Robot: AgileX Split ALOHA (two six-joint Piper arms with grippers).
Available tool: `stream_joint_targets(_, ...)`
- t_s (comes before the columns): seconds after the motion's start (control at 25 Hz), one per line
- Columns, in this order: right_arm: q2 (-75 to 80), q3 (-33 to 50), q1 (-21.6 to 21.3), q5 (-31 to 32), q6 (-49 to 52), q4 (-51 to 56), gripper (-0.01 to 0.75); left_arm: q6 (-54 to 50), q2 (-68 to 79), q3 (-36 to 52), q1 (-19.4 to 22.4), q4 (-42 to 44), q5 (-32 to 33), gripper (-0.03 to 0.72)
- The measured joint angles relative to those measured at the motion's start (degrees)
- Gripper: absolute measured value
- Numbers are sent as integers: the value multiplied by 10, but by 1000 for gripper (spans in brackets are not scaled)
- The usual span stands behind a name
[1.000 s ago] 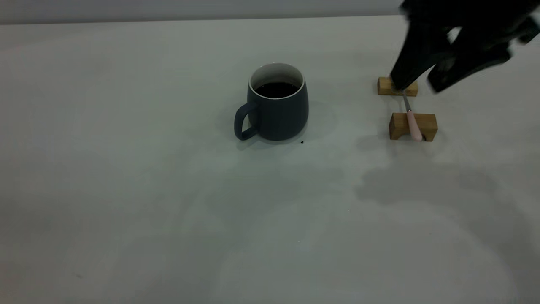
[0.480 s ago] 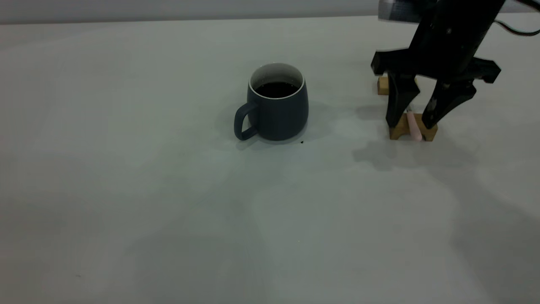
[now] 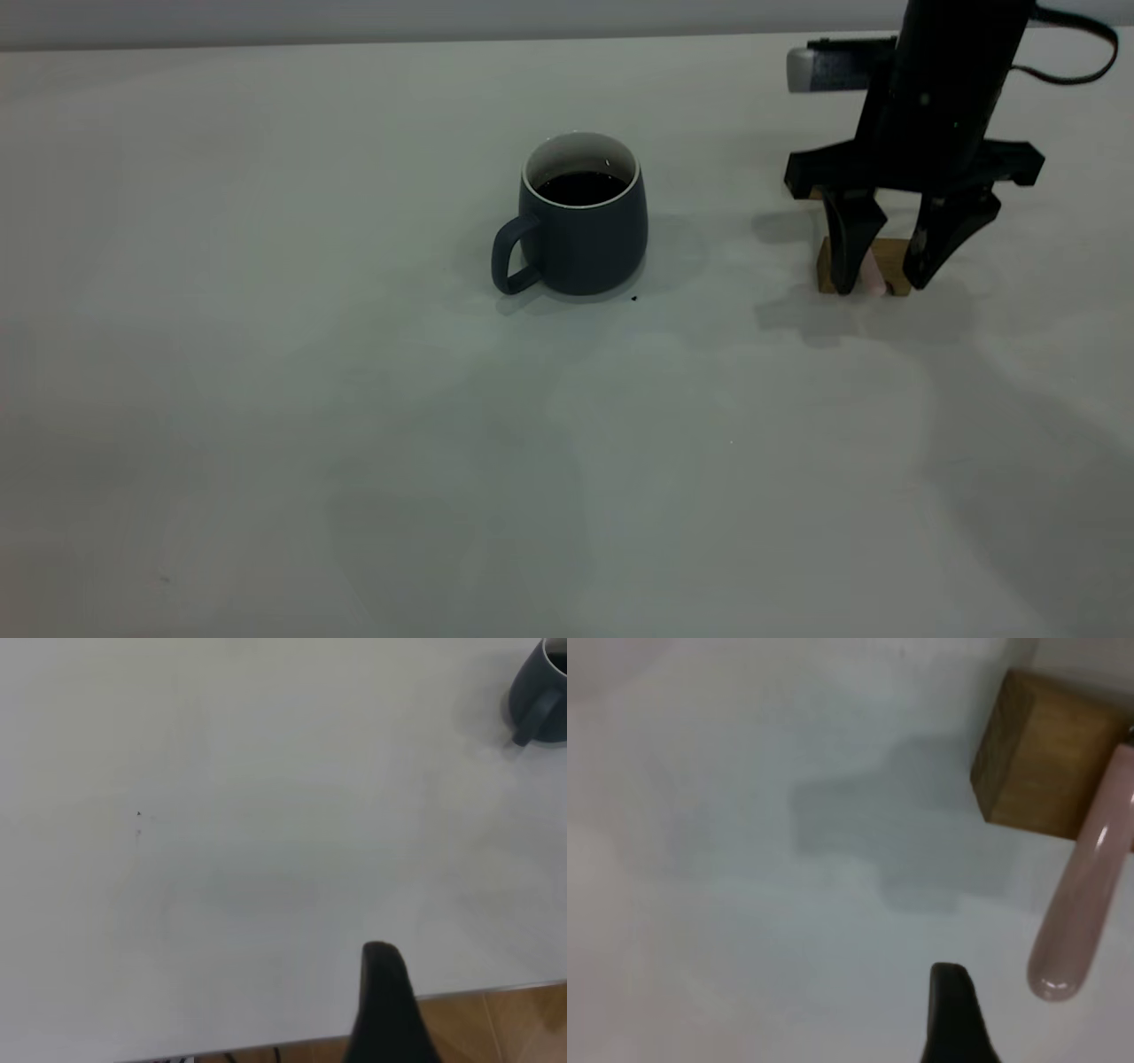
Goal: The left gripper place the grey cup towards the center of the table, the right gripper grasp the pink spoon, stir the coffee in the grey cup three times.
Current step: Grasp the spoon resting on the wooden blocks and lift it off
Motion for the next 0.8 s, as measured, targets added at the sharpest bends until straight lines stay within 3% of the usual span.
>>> stream_joint_targets(0.64,26,0,-3,-39,8,12,535,0,0,0,0,0,0,568)
stream_joint_targets(0.8,30,0,-12,-40,15,11,494,0,0,0,0,0,0,568)
